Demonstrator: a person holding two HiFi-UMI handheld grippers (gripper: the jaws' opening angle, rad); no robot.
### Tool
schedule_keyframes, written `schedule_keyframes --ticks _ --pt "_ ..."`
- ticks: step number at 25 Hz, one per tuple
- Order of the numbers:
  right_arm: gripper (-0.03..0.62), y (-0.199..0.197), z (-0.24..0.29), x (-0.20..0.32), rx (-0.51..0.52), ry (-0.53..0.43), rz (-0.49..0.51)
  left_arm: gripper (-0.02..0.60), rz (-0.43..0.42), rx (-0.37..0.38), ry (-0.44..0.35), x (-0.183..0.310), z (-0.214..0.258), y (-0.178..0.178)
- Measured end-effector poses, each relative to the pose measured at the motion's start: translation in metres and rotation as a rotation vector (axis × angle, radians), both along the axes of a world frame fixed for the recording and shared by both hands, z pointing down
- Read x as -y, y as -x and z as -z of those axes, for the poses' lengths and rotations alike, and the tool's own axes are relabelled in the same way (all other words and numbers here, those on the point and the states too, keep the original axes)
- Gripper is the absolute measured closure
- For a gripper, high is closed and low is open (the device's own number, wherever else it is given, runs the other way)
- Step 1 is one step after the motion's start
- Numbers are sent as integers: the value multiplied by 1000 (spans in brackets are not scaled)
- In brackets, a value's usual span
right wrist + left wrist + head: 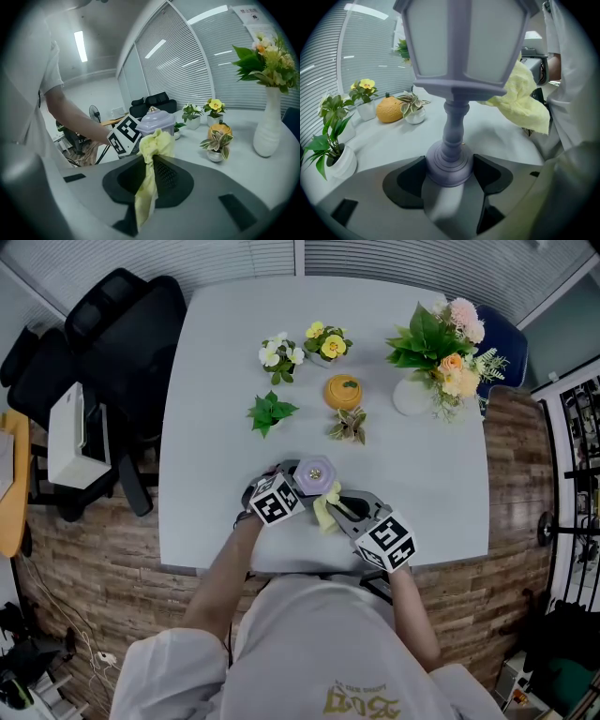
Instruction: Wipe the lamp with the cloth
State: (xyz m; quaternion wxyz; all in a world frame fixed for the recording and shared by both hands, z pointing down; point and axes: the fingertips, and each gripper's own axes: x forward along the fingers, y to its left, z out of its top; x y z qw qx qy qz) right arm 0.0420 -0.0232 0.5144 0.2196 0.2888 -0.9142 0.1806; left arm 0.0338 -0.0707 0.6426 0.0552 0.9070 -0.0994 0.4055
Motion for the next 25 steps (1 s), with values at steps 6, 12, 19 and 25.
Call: schedule_keyframes --ticks 6,12,19,25 --pt "546 5 -1 -5 -27 -11 37 255 -2 0 2 0 0 0" --pt "546 13 -2 -10 -56 -23 78 255 -2 0 1 -1 1 0" --pt "546 25 -1 -10 -66 -33 111 255 -4 1 0 -1 0 0" --pt "546 33 -1 -7 -74 -35 130 255 -4 1 1 -1 0 1"
